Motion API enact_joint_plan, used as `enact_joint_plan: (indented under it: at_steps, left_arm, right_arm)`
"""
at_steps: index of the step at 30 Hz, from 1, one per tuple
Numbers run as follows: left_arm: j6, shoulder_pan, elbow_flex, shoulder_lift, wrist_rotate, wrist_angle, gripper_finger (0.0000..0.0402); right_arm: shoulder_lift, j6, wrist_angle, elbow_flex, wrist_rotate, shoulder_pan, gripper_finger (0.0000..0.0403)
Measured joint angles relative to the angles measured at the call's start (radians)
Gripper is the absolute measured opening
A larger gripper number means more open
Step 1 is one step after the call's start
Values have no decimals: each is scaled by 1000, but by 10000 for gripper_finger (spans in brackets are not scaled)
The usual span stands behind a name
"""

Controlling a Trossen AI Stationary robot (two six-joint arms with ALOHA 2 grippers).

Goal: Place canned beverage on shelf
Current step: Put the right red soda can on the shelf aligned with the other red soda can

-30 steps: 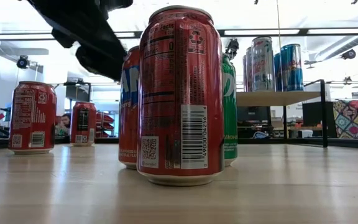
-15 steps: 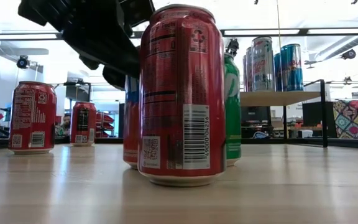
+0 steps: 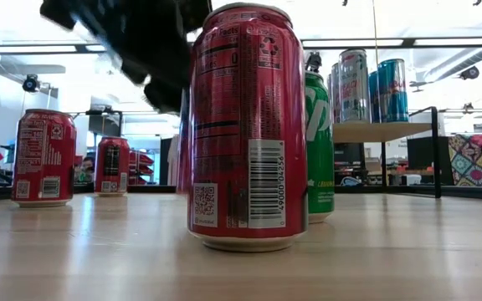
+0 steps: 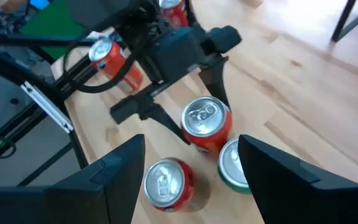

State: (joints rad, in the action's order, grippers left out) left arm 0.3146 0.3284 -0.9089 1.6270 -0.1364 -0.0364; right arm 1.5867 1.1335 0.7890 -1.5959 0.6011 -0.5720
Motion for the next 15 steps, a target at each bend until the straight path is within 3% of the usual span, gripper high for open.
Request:
enact_joint_plan:
  at_steps: [6,15]
  left_arm:
    - [-66,-68,-115,-66,-1,201,289]
    - [-228,-279,-440,-39,22,450,289]
  right_arm:
    - [-61,10,95,0,28,0,244]
    - [-124,260,426,0,55,0,225]
